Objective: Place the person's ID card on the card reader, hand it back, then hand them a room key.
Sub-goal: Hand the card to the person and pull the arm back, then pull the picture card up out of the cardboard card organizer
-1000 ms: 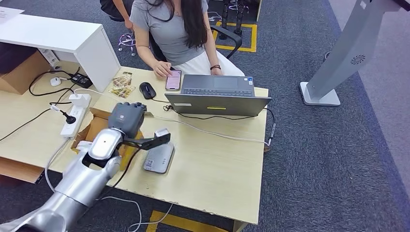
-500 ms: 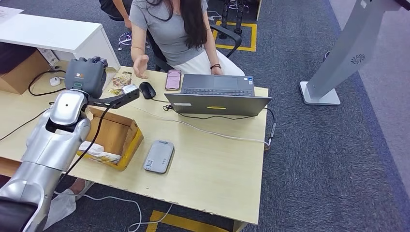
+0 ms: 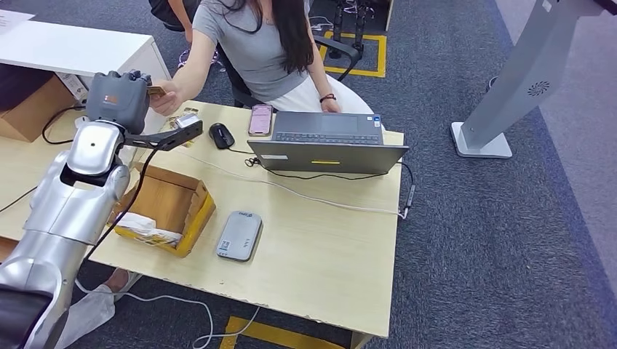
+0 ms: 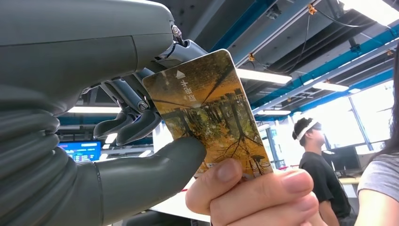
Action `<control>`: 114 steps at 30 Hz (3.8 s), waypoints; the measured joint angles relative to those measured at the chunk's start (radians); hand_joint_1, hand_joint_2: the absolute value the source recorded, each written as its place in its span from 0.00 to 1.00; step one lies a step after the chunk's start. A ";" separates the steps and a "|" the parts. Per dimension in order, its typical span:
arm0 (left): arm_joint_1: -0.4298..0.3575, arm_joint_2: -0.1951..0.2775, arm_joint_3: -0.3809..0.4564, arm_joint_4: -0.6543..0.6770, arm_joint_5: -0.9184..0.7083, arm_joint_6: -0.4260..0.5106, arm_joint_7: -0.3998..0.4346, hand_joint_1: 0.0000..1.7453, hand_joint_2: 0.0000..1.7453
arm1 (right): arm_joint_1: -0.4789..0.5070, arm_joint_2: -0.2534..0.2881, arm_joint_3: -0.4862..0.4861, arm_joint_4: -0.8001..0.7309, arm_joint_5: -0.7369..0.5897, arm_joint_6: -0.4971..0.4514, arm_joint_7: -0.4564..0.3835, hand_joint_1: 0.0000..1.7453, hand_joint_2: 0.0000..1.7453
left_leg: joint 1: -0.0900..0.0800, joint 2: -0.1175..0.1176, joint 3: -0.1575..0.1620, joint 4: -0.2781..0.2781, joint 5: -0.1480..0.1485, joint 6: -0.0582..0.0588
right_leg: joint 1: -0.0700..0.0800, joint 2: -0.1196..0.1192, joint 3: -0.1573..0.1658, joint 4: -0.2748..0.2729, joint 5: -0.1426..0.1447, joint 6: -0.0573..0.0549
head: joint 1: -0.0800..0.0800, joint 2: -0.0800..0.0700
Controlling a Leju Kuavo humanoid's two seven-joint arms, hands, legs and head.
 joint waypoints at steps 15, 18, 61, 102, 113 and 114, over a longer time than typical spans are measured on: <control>-0.016 -0.012 -0.001 0.021 0.002 -0.003 -0.001 0.00 1.00 | 0.000 -0.001 0.000 0.000 0.001 -0.007 0.025 0.00 0.00 | 0.000 0.000 0.000 0.000 0.000 0.000 | 0.000 0.000 0.000 0.000 0.000 0.000 | 0.000 0.000; -0.002 -0.016 -0.001 0.007 0.030 0.012 -0.011 0.00 1.00 | 0.001 -0.002 0.000 0.000 0.000 -0.016 0.018 0.00 0.00 | 0.000 0.001 0.000 0.000 0.000 0.000 | 0.000 0.001 -0.001 0.000 0.000 0.000 | 0.000 0.000; 1.122 0.022 0.143 -0.946 0.305 0.063 -0.144 0.00 1.00 | 0.017 -0.002 -0.020 0.000 -0.078 -0.058 0.009 0.00 0.00 | 0.000 0.003 -0.002 -0.001 -0.006 0.001 | 0.000 0.001 -0.002 -0.001 -0.005 0.000 | 0.000 0.000; 1.074 -0.030 0.415 -0.704 0.252 -0.054 -0.095 0.00 1.00 | 0.017 -0.001 -0.021 0.001 -0.090 -0.061 0.017 0.00 0.00 | 0.000 0.002 -0.001 0.000 -0.006 0.001 | 0.000 0.000 -0.001 -0.001 -0.005 0.000 | 0.000 0.000; 0.953 -0.044 0.400 -0.658 0.249 -0.062 -0.110 0.00 1.00 | 0.014 -0.001 -0.013 0.001 -0.075 -0.058 0.002 0.00 0.00 | 0.000 0.000 -0.001 0.000 -0.005 0.001 | 0.000 -0.001 -0.001 -0.001 -0.005 0.000 | 0.000 0.000; 0.930 -0.044 0.392 -0.648 0.247 -0.063 -0.107 0.00 1.00 | 0.013 -0.001 -0.011 0.001 -0.073 -0.057 0.001 0.00 0.00 | 0.000 -0.001 -0.001 0.000 -0.005 0.001 | 0.000 -0.002 -0.001 -0.001 -0.005 0.000 | 0.000 0.000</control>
